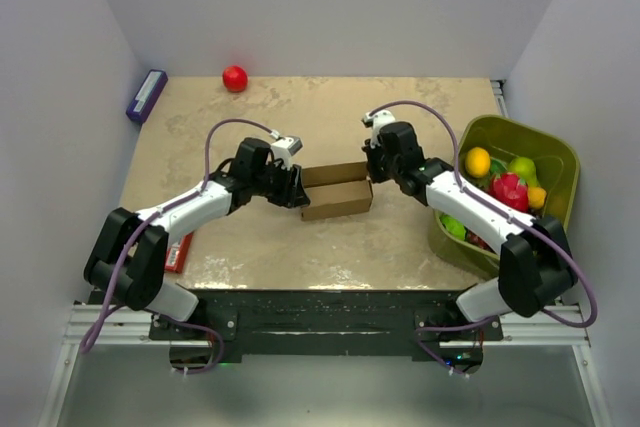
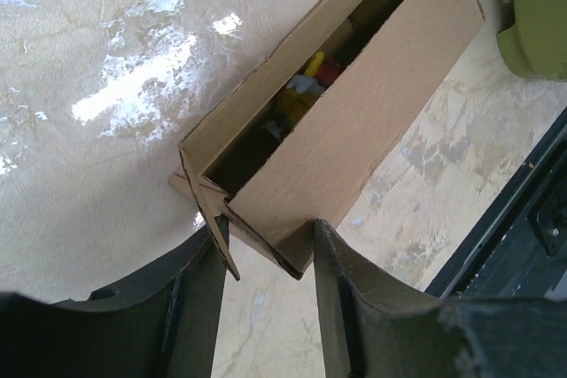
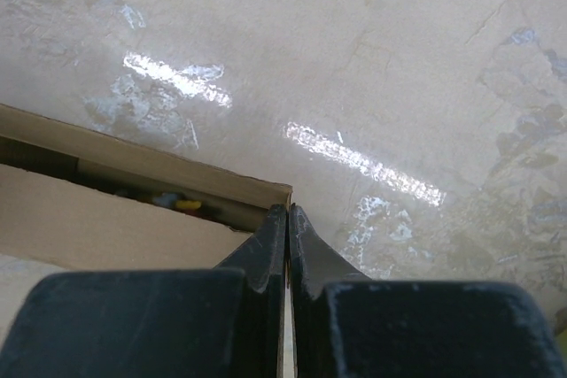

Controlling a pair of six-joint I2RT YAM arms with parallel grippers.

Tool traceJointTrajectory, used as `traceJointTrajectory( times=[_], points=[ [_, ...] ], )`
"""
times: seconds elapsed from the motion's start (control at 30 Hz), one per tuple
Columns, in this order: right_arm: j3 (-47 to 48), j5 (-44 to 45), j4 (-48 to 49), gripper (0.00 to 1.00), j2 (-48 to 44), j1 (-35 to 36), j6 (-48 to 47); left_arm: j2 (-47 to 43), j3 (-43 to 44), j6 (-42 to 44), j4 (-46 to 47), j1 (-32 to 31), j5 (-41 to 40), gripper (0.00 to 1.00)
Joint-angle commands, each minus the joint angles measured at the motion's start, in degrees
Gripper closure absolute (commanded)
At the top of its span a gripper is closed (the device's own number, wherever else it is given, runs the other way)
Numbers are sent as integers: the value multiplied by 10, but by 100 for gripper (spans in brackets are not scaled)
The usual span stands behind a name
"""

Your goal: Fold the paper box

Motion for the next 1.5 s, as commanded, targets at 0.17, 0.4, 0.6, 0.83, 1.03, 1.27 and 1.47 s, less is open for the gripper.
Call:
traceJointTrajectory(
  times=[0.17,0.4,0.6,0.83,1.03,1.27,1.47],
  points=[
    [-35,41,26,100,-42,23,83,6,-22,-10,42,-2,-1,60],
    [-72,80,45,100,-62,44,118,10,-25,-12,48,-2,3,62],
    [-108,92,69,100,-83,54,141,10,-29,-16,56,-2,8,62],
    [-129,98,90,100,-92,64,159,6,-32,-18,60,-3,10,62],
    [-146,103,109,100,-94,75,181,6,-35,-21,63,-5,13,63],
    [-155,110,116,100,-93,86,185,5,-35,-21,64,-6,13,63],
    [-187,115,121,100,-106,89,193,4,-37,-20,64,-6,13,64]
  ],
)
